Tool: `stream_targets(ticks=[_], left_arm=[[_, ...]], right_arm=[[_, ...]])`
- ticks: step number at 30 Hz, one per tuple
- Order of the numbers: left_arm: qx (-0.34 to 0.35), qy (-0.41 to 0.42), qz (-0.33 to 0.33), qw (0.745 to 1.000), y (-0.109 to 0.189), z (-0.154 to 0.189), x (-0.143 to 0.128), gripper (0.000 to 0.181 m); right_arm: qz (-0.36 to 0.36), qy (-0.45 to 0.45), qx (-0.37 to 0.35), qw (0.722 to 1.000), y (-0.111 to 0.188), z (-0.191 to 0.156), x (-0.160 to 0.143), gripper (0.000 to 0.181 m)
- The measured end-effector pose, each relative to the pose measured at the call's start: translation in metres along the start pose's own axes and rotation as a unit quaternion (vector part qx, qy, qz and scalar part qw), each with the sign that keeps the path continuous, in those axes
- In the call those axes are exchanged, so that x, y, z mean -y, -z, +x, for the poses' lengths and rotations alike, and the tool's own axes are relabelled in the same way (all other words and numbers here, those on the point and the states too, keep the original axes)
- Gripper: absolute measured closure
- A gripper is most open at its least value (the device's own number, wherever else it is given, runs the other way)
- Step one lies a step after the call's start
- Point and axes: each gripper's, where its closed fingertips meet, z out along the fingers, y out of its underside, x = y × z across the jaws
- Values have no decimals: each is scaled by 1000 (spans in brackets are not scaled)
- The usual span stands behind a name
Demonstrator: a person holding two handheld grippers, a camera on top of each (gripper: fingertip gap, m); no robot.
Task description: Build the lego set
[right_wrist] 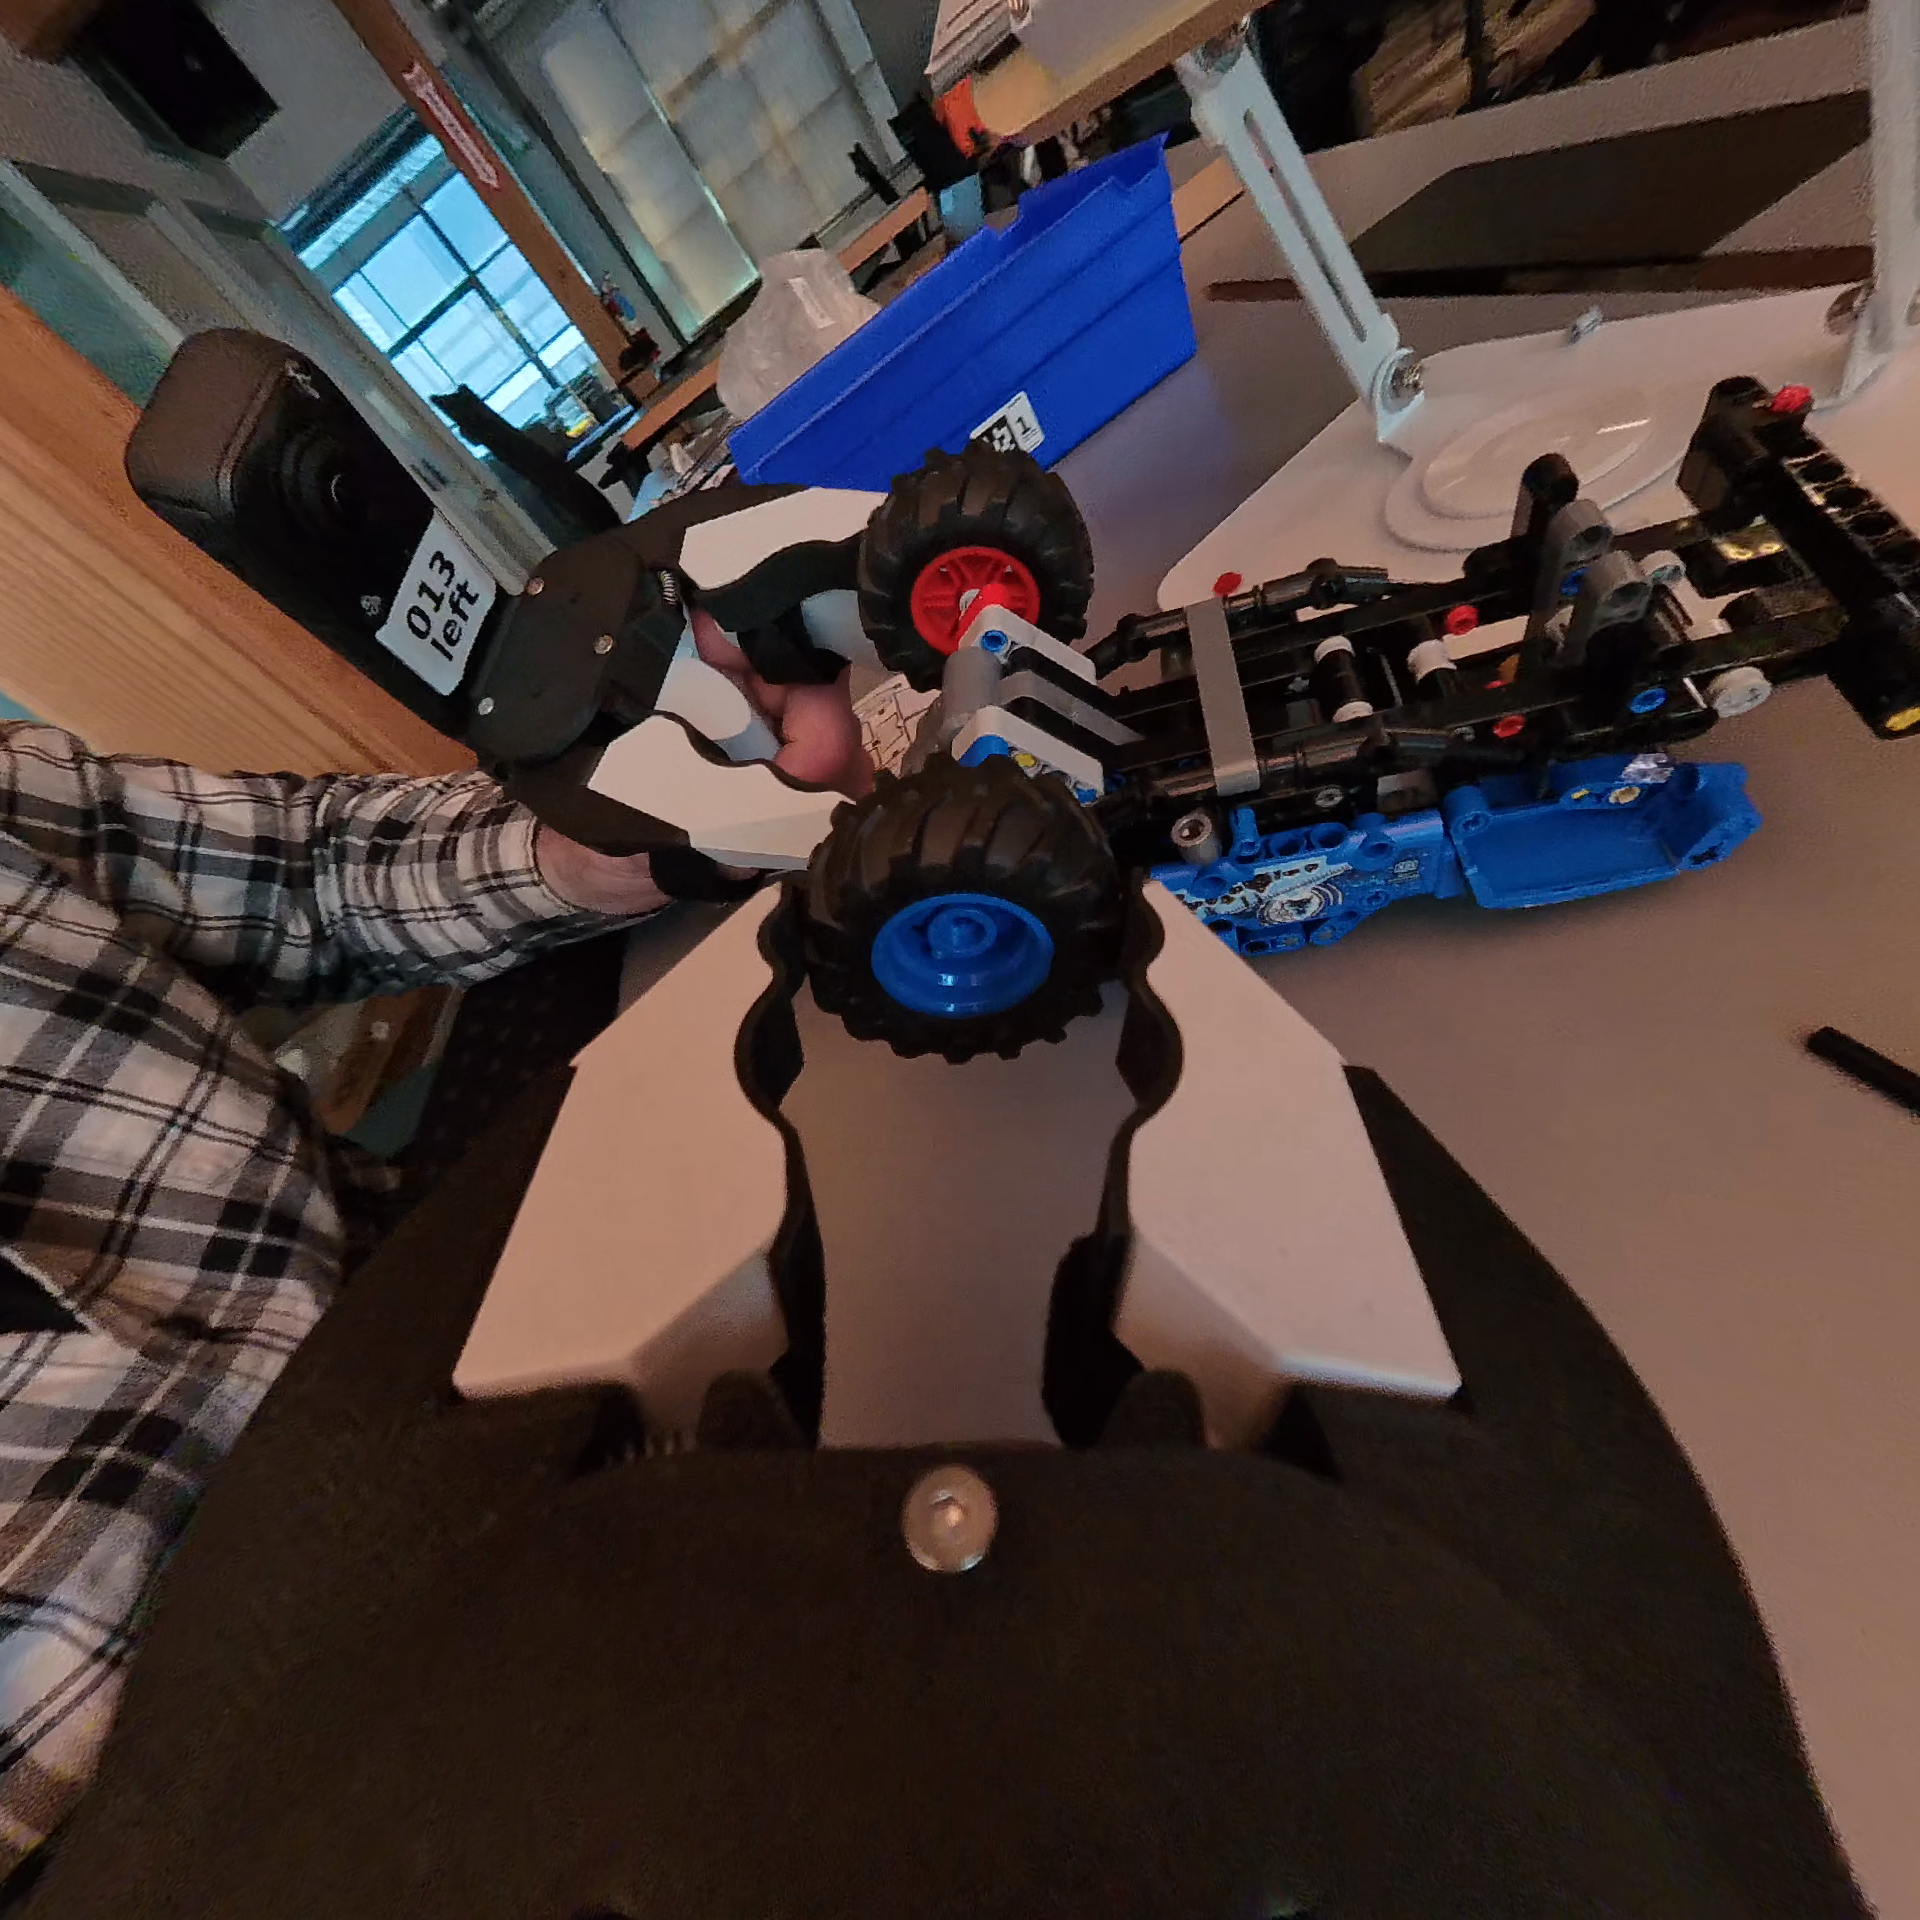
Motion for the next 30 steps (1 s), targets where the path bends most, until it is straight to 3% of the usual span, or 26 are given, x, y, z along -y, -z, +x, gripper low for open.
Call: stream_targets(ticks=[2, 17, 30], left_arm=[[9, 17, 3, 1000, 0, -5, 0, 107], [25, 116, -2, 993, -3, -19, -8, 106], [31, 101, -8, 994, -5, -24, -8, 109]], right_arm=[[0, 8, -8, 1000, -3, -2, -2, 122], [115, -11, -62, 991, -17, 5, 19, 122], [80, -16, -72, 994, -31, 10, 16, 122]])
